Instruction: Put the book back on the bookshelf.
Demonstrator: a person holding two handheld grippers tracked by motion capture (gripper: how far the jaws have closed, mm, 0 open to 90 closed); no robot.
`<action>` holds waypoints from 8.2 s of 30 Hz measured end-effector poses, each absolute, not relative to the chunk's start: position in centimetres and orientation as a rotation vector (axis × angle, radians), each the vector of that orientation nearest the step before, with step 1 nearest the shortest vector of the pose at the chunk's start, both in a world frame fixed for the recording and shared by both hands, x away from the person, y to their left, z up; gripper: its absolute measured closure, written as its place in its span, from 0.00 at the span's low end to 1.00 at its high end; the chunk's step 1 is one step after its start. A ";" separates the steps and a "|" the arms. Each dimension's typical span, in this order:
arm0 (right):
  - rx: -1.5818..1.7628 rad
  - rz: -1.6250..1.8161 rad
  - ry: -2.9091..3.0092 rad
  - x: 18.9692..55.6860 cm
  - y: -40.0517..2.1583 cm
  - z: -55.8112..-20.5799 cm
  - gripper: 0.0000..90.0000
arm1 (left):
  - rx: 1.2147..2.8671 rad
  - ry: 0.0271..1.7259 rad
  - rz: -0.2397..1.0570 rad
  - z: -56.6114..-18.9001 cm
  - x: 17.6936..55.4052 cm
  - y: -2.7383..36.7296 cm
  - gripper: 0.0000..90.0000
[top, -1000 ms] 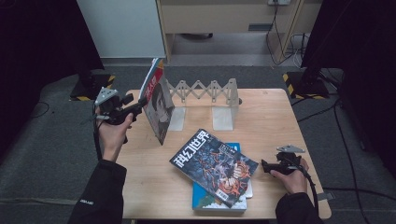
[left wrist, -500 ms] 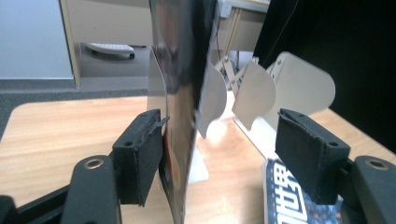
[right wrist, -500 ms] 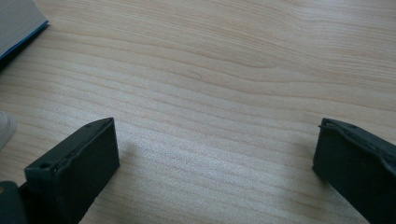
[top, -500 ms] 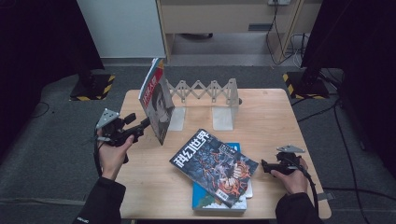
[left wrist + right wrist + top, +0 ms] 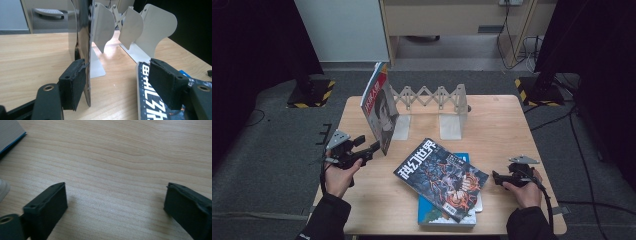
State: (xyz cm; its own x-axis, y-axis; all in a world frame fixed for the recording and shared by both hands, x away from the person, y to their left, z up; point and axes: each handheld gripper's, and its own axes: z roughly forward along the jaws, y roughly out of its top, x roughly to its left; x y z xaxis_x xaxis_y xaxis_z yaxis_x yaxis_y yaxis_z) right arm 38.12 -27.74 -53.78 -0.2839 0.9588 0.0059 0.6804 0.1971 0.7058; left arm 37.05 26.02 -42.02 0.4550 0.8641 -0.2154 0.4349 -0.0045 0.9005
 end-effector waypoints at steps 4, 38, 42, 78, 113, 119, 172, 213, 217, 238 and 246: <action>1.546 0.825 2.032 38.0 -27.9 -53.4 0.15 | 1.643 1.166 0.463 -42.9 36.8 25.8 0.32; 1.429 1.109 1.980 35.5 -24.9 -48.2 0.32 | 1.805 1.147 0.233 -49.7 36.6 21.9 0.29; 1.414 1.110 2.009 35.3 -24.3 -48.3 0.31 | 1.835 1.134 0.215 -50.1 36.7 21.3 0.29; 1.397 1.177 2.151 35.4 -20.9 -49.7 0.31 | 1.725 1.162 -0.175 -53.0 38.0 20.0 0.28; 1.411 1.198 2.134 35.4 -21.1 -49.9 0.32 | 1.659 1.160 -0.354 -50.0 38.5 19.4 0.69; 1.402 1.193 2.141 35.5 -21.1 -49.9 0.31 | 1.643 1.183 -0.356 -49.0 38.3 19.2 0.72; 1.534 0.877 2.079 36.9 -26.9 -51.9 0.25 | 1.355 1.098 -0.269 -36.5 38.1 20.2 0.91; 1.500 0.848 2.086 36.8 -26.6 -53.6 0.10 | 1.391 1.167 0.335 -27.5 39.6 26.5 0.91; 1.491 0.862 2.082 36.7 -26.7 -53.7 0.09 | 1.401 1.179 0.393 -27.2 40.1 26.2 0.91; 1.478 0.875 2.076 36.7 -26.7 -53.9 0.06 | 1.429 1.274 0.509 -28.2 44.6 23.1 0.91; 1.479 0.875 2.078 36.7 -26.6 -53.9 0.06 | 1.464 1.294 0.592 -28.9 45.5 21.6 0.91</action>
